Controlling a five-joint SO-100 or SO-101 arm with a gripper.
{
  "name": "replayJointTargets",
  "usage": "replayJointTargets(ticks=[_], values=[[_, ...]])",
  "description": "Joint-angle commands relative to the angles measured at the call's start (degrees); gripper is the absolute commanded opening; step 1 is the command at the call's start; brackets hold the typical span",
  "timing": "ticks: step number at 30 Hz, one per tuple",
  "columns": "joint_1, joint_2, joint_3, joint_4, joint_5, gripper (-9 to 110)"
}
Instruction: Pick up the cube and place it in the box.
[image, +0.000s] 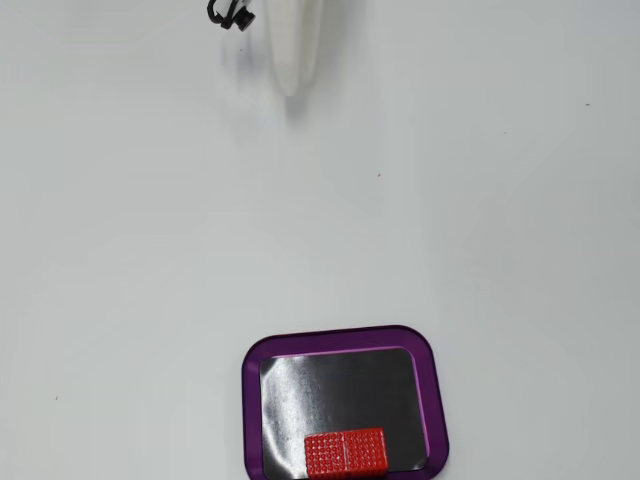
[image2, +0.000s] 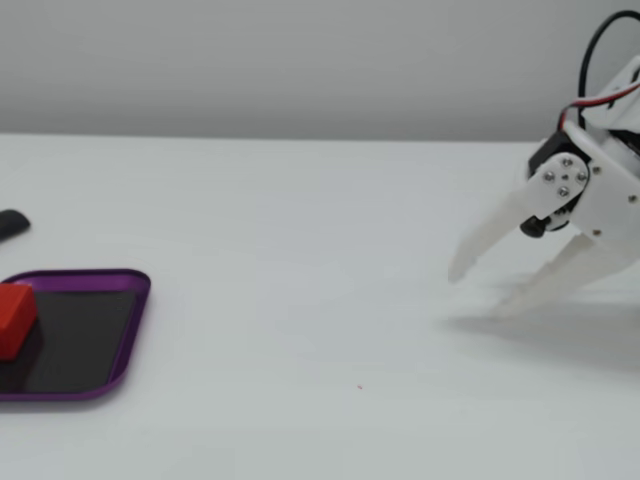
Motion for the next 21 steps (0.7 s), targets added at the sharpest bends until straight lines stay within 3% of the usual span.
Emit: replayJointTargets(ticks=[1, 14, 21], values=[[0.0, 2.0, 0.2, 0.4, 0.4, -1], [0.0, 2.0, 0.0, 3.4, 0.3, -1], [-1.5, 2.0, -0.2, 4.7, -5.2, -1]])
